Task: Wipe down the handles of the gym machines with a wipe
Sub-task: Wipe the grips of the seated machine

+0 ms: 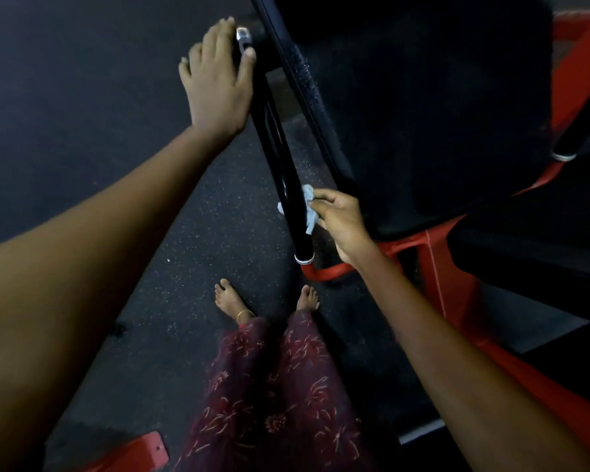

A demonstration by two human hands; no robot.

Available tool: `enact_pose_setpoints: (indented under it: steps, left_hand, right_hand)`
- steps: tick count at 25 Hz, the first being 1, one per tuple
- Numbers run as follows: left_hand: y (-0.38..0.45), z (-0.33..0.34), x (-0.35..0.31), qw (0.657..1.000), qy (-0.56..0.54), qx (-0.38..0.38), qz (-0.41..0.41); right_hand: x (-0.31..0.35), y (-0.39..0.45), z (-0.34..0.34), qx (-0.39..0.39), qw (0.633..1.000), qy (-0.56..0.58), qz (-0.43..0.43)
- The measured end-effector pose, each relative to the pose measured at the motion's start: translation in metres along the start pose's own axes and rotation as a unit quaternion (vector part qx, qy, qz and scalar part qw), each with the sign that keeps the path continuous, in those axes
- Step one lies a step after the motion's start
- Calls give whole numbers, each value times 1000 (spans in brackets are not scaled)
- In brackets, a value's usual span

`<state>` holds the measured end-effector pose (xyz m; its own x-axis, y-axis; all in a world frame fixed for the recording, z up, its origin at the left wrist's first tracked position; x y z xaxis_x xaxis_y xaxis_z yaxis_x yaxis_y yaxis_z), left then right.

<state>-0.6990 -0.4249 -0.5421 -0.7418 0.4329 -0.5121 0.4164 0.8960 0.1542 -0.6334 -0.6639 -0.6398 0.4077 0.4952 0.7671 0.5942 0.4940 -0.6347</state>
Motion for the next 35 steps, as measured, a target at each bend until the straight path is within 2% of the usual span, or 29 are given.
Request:
enact_pose_setpoints:
  steps: [4, 7, 9, 11, 15, 18, 20, 23, 25, 28, 32, 33, 35]
  left_hand:
    - [-80, 6, 19, 980, -142, -26, -137]
    - [-136, 21, 27, 961, -177, -26, -212]
    - [-156, 30, 14, 959, -172, -26, -222]
    - [-162, 35, -5, 957, -163, -51, -236]
    - [-159, 52, -22, 953, -124, -98, -260]
    - [-156, 55, -17, 957, -67, -185, -214]
    - [-157, 51, -16, 952, -36, -233, -193]
    - [-156, 49, -20, 953, -24, -246, -176]
    - [-157, 48, -20, 953, -29, -245, -175]
    - [-156, 47, -20, 955, -29, -245, -162]
    - [-156, 49, -20, 956, -28, -243, -163]
    - [-157, 50, -20, 955, -28, -246, -163]
    - [-158, 49, -20, 953, -13, -255, -162]
  right_hand:
    - [44, 18, 18, 9, 999, -32, -26]
    - [60, 29, 28, 42, 998, -43, -8]
    - [56, 29, 31, 66, 996, -54, 38]
    - [70, 35, 39, 72, 994, -78, 34]
    - [121, 58, 60, 42, 996, -74, -18]
    - [128, 65, 61, 31, 988, -128, -78]
    - [137, 65, 63, 31, 984, -114, -131]
    - [176, 75, 74, 2, 974, -80, -211]
    - [201, 73, 86, -6, 948, -132, -289]
    - [210, 54, 99, 35, 862, -267, -430]
    - [215, 40, 110, 80, 770, -352, -527]
    - [223, 41, 114, 75, 755, -357, -545]
    - [228, 41, 121, 82, 751, -350, -554]
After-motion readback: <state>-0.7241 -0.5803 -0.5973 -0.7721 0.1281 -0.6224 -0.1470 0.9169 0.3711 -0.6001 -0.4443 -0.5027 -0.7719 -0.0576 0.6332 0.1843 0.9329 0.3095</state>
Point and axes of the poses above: each hand's wrist, its own y-axis towards the middle knuckle, its own z-axis out of the palm, x = y × z, the point moved 10 cm from there along y, towards the middle knuckle, and after that the axes turned 9 degrees about -x, right-handed, at the moved point
